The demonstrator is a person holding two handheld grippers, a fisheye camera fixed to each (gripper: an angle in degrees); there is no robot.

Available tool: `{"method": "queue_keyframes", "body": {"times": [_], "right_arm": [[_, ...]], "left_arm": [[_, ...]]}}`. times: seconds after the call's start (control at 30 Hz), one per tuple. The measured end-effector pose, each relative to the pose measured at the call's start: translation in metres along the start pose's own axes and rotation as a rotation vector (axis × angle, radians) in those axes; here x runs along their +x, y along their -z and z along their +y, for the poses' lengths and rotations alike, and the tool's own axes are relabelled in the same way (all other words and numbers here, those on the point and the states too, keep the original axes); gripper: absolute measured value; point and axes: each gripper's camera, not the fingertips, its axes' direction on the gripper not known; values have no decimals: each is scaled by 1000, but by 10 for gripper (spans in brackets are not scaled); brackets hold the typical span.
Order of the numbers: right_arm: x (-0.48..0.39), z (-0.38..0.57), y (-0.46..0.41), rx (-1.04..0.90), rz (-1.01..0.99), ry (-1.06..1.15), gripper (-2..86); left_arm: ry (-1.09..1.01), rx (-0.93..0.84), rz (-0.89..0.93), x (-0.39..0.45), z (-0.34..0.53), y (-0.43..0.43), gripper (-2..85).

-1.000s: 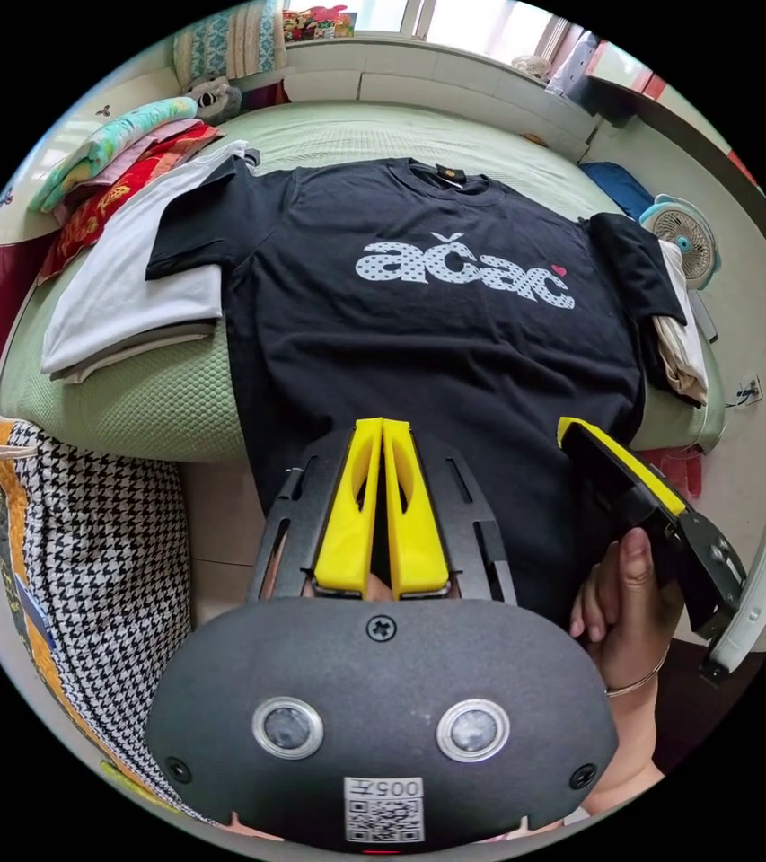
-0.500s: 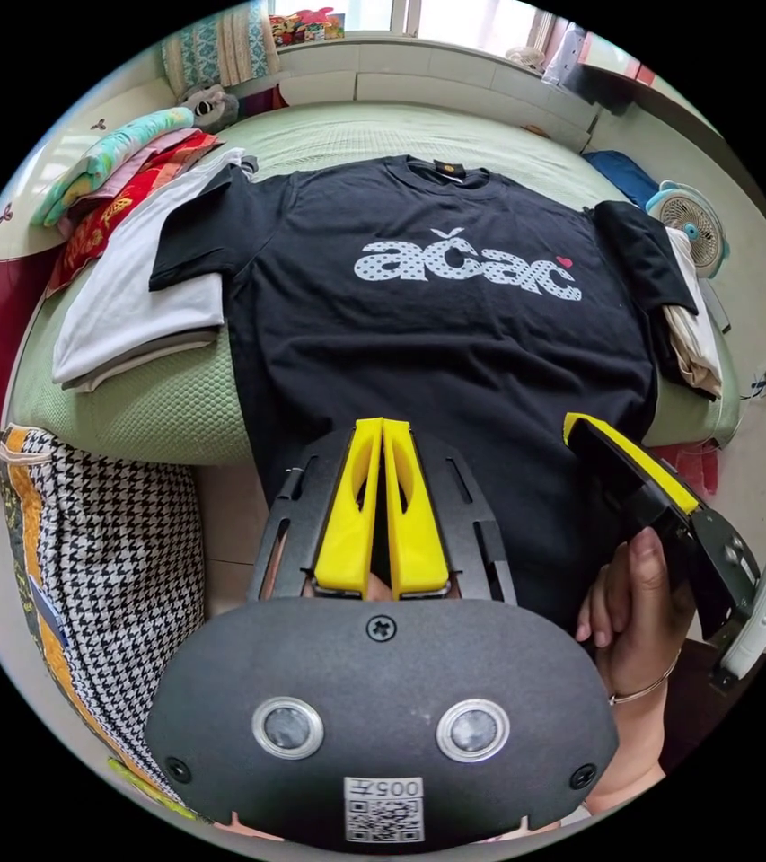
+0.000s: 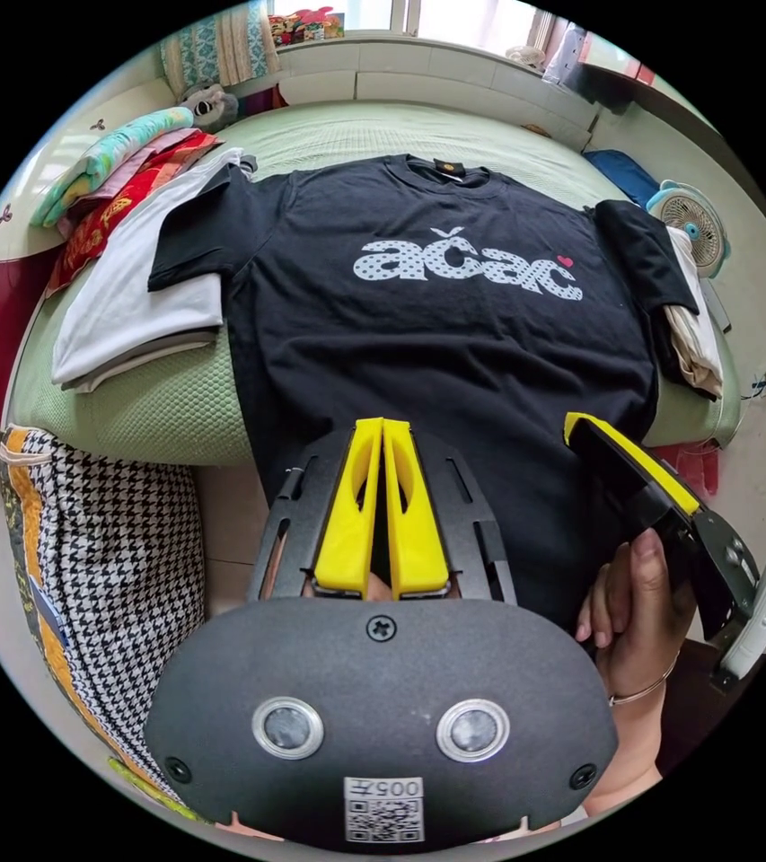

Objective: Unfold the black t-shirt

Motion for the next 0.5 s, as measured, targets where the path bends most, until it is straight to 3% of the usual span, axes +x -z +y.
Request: {"method": "queue_keyframes", "body": {"times": [0.5], "right_arm": [[-5,4,0,2,47,7,-14]], "left_arm": [[-4,4,10,2,5,-7,-6]]}}
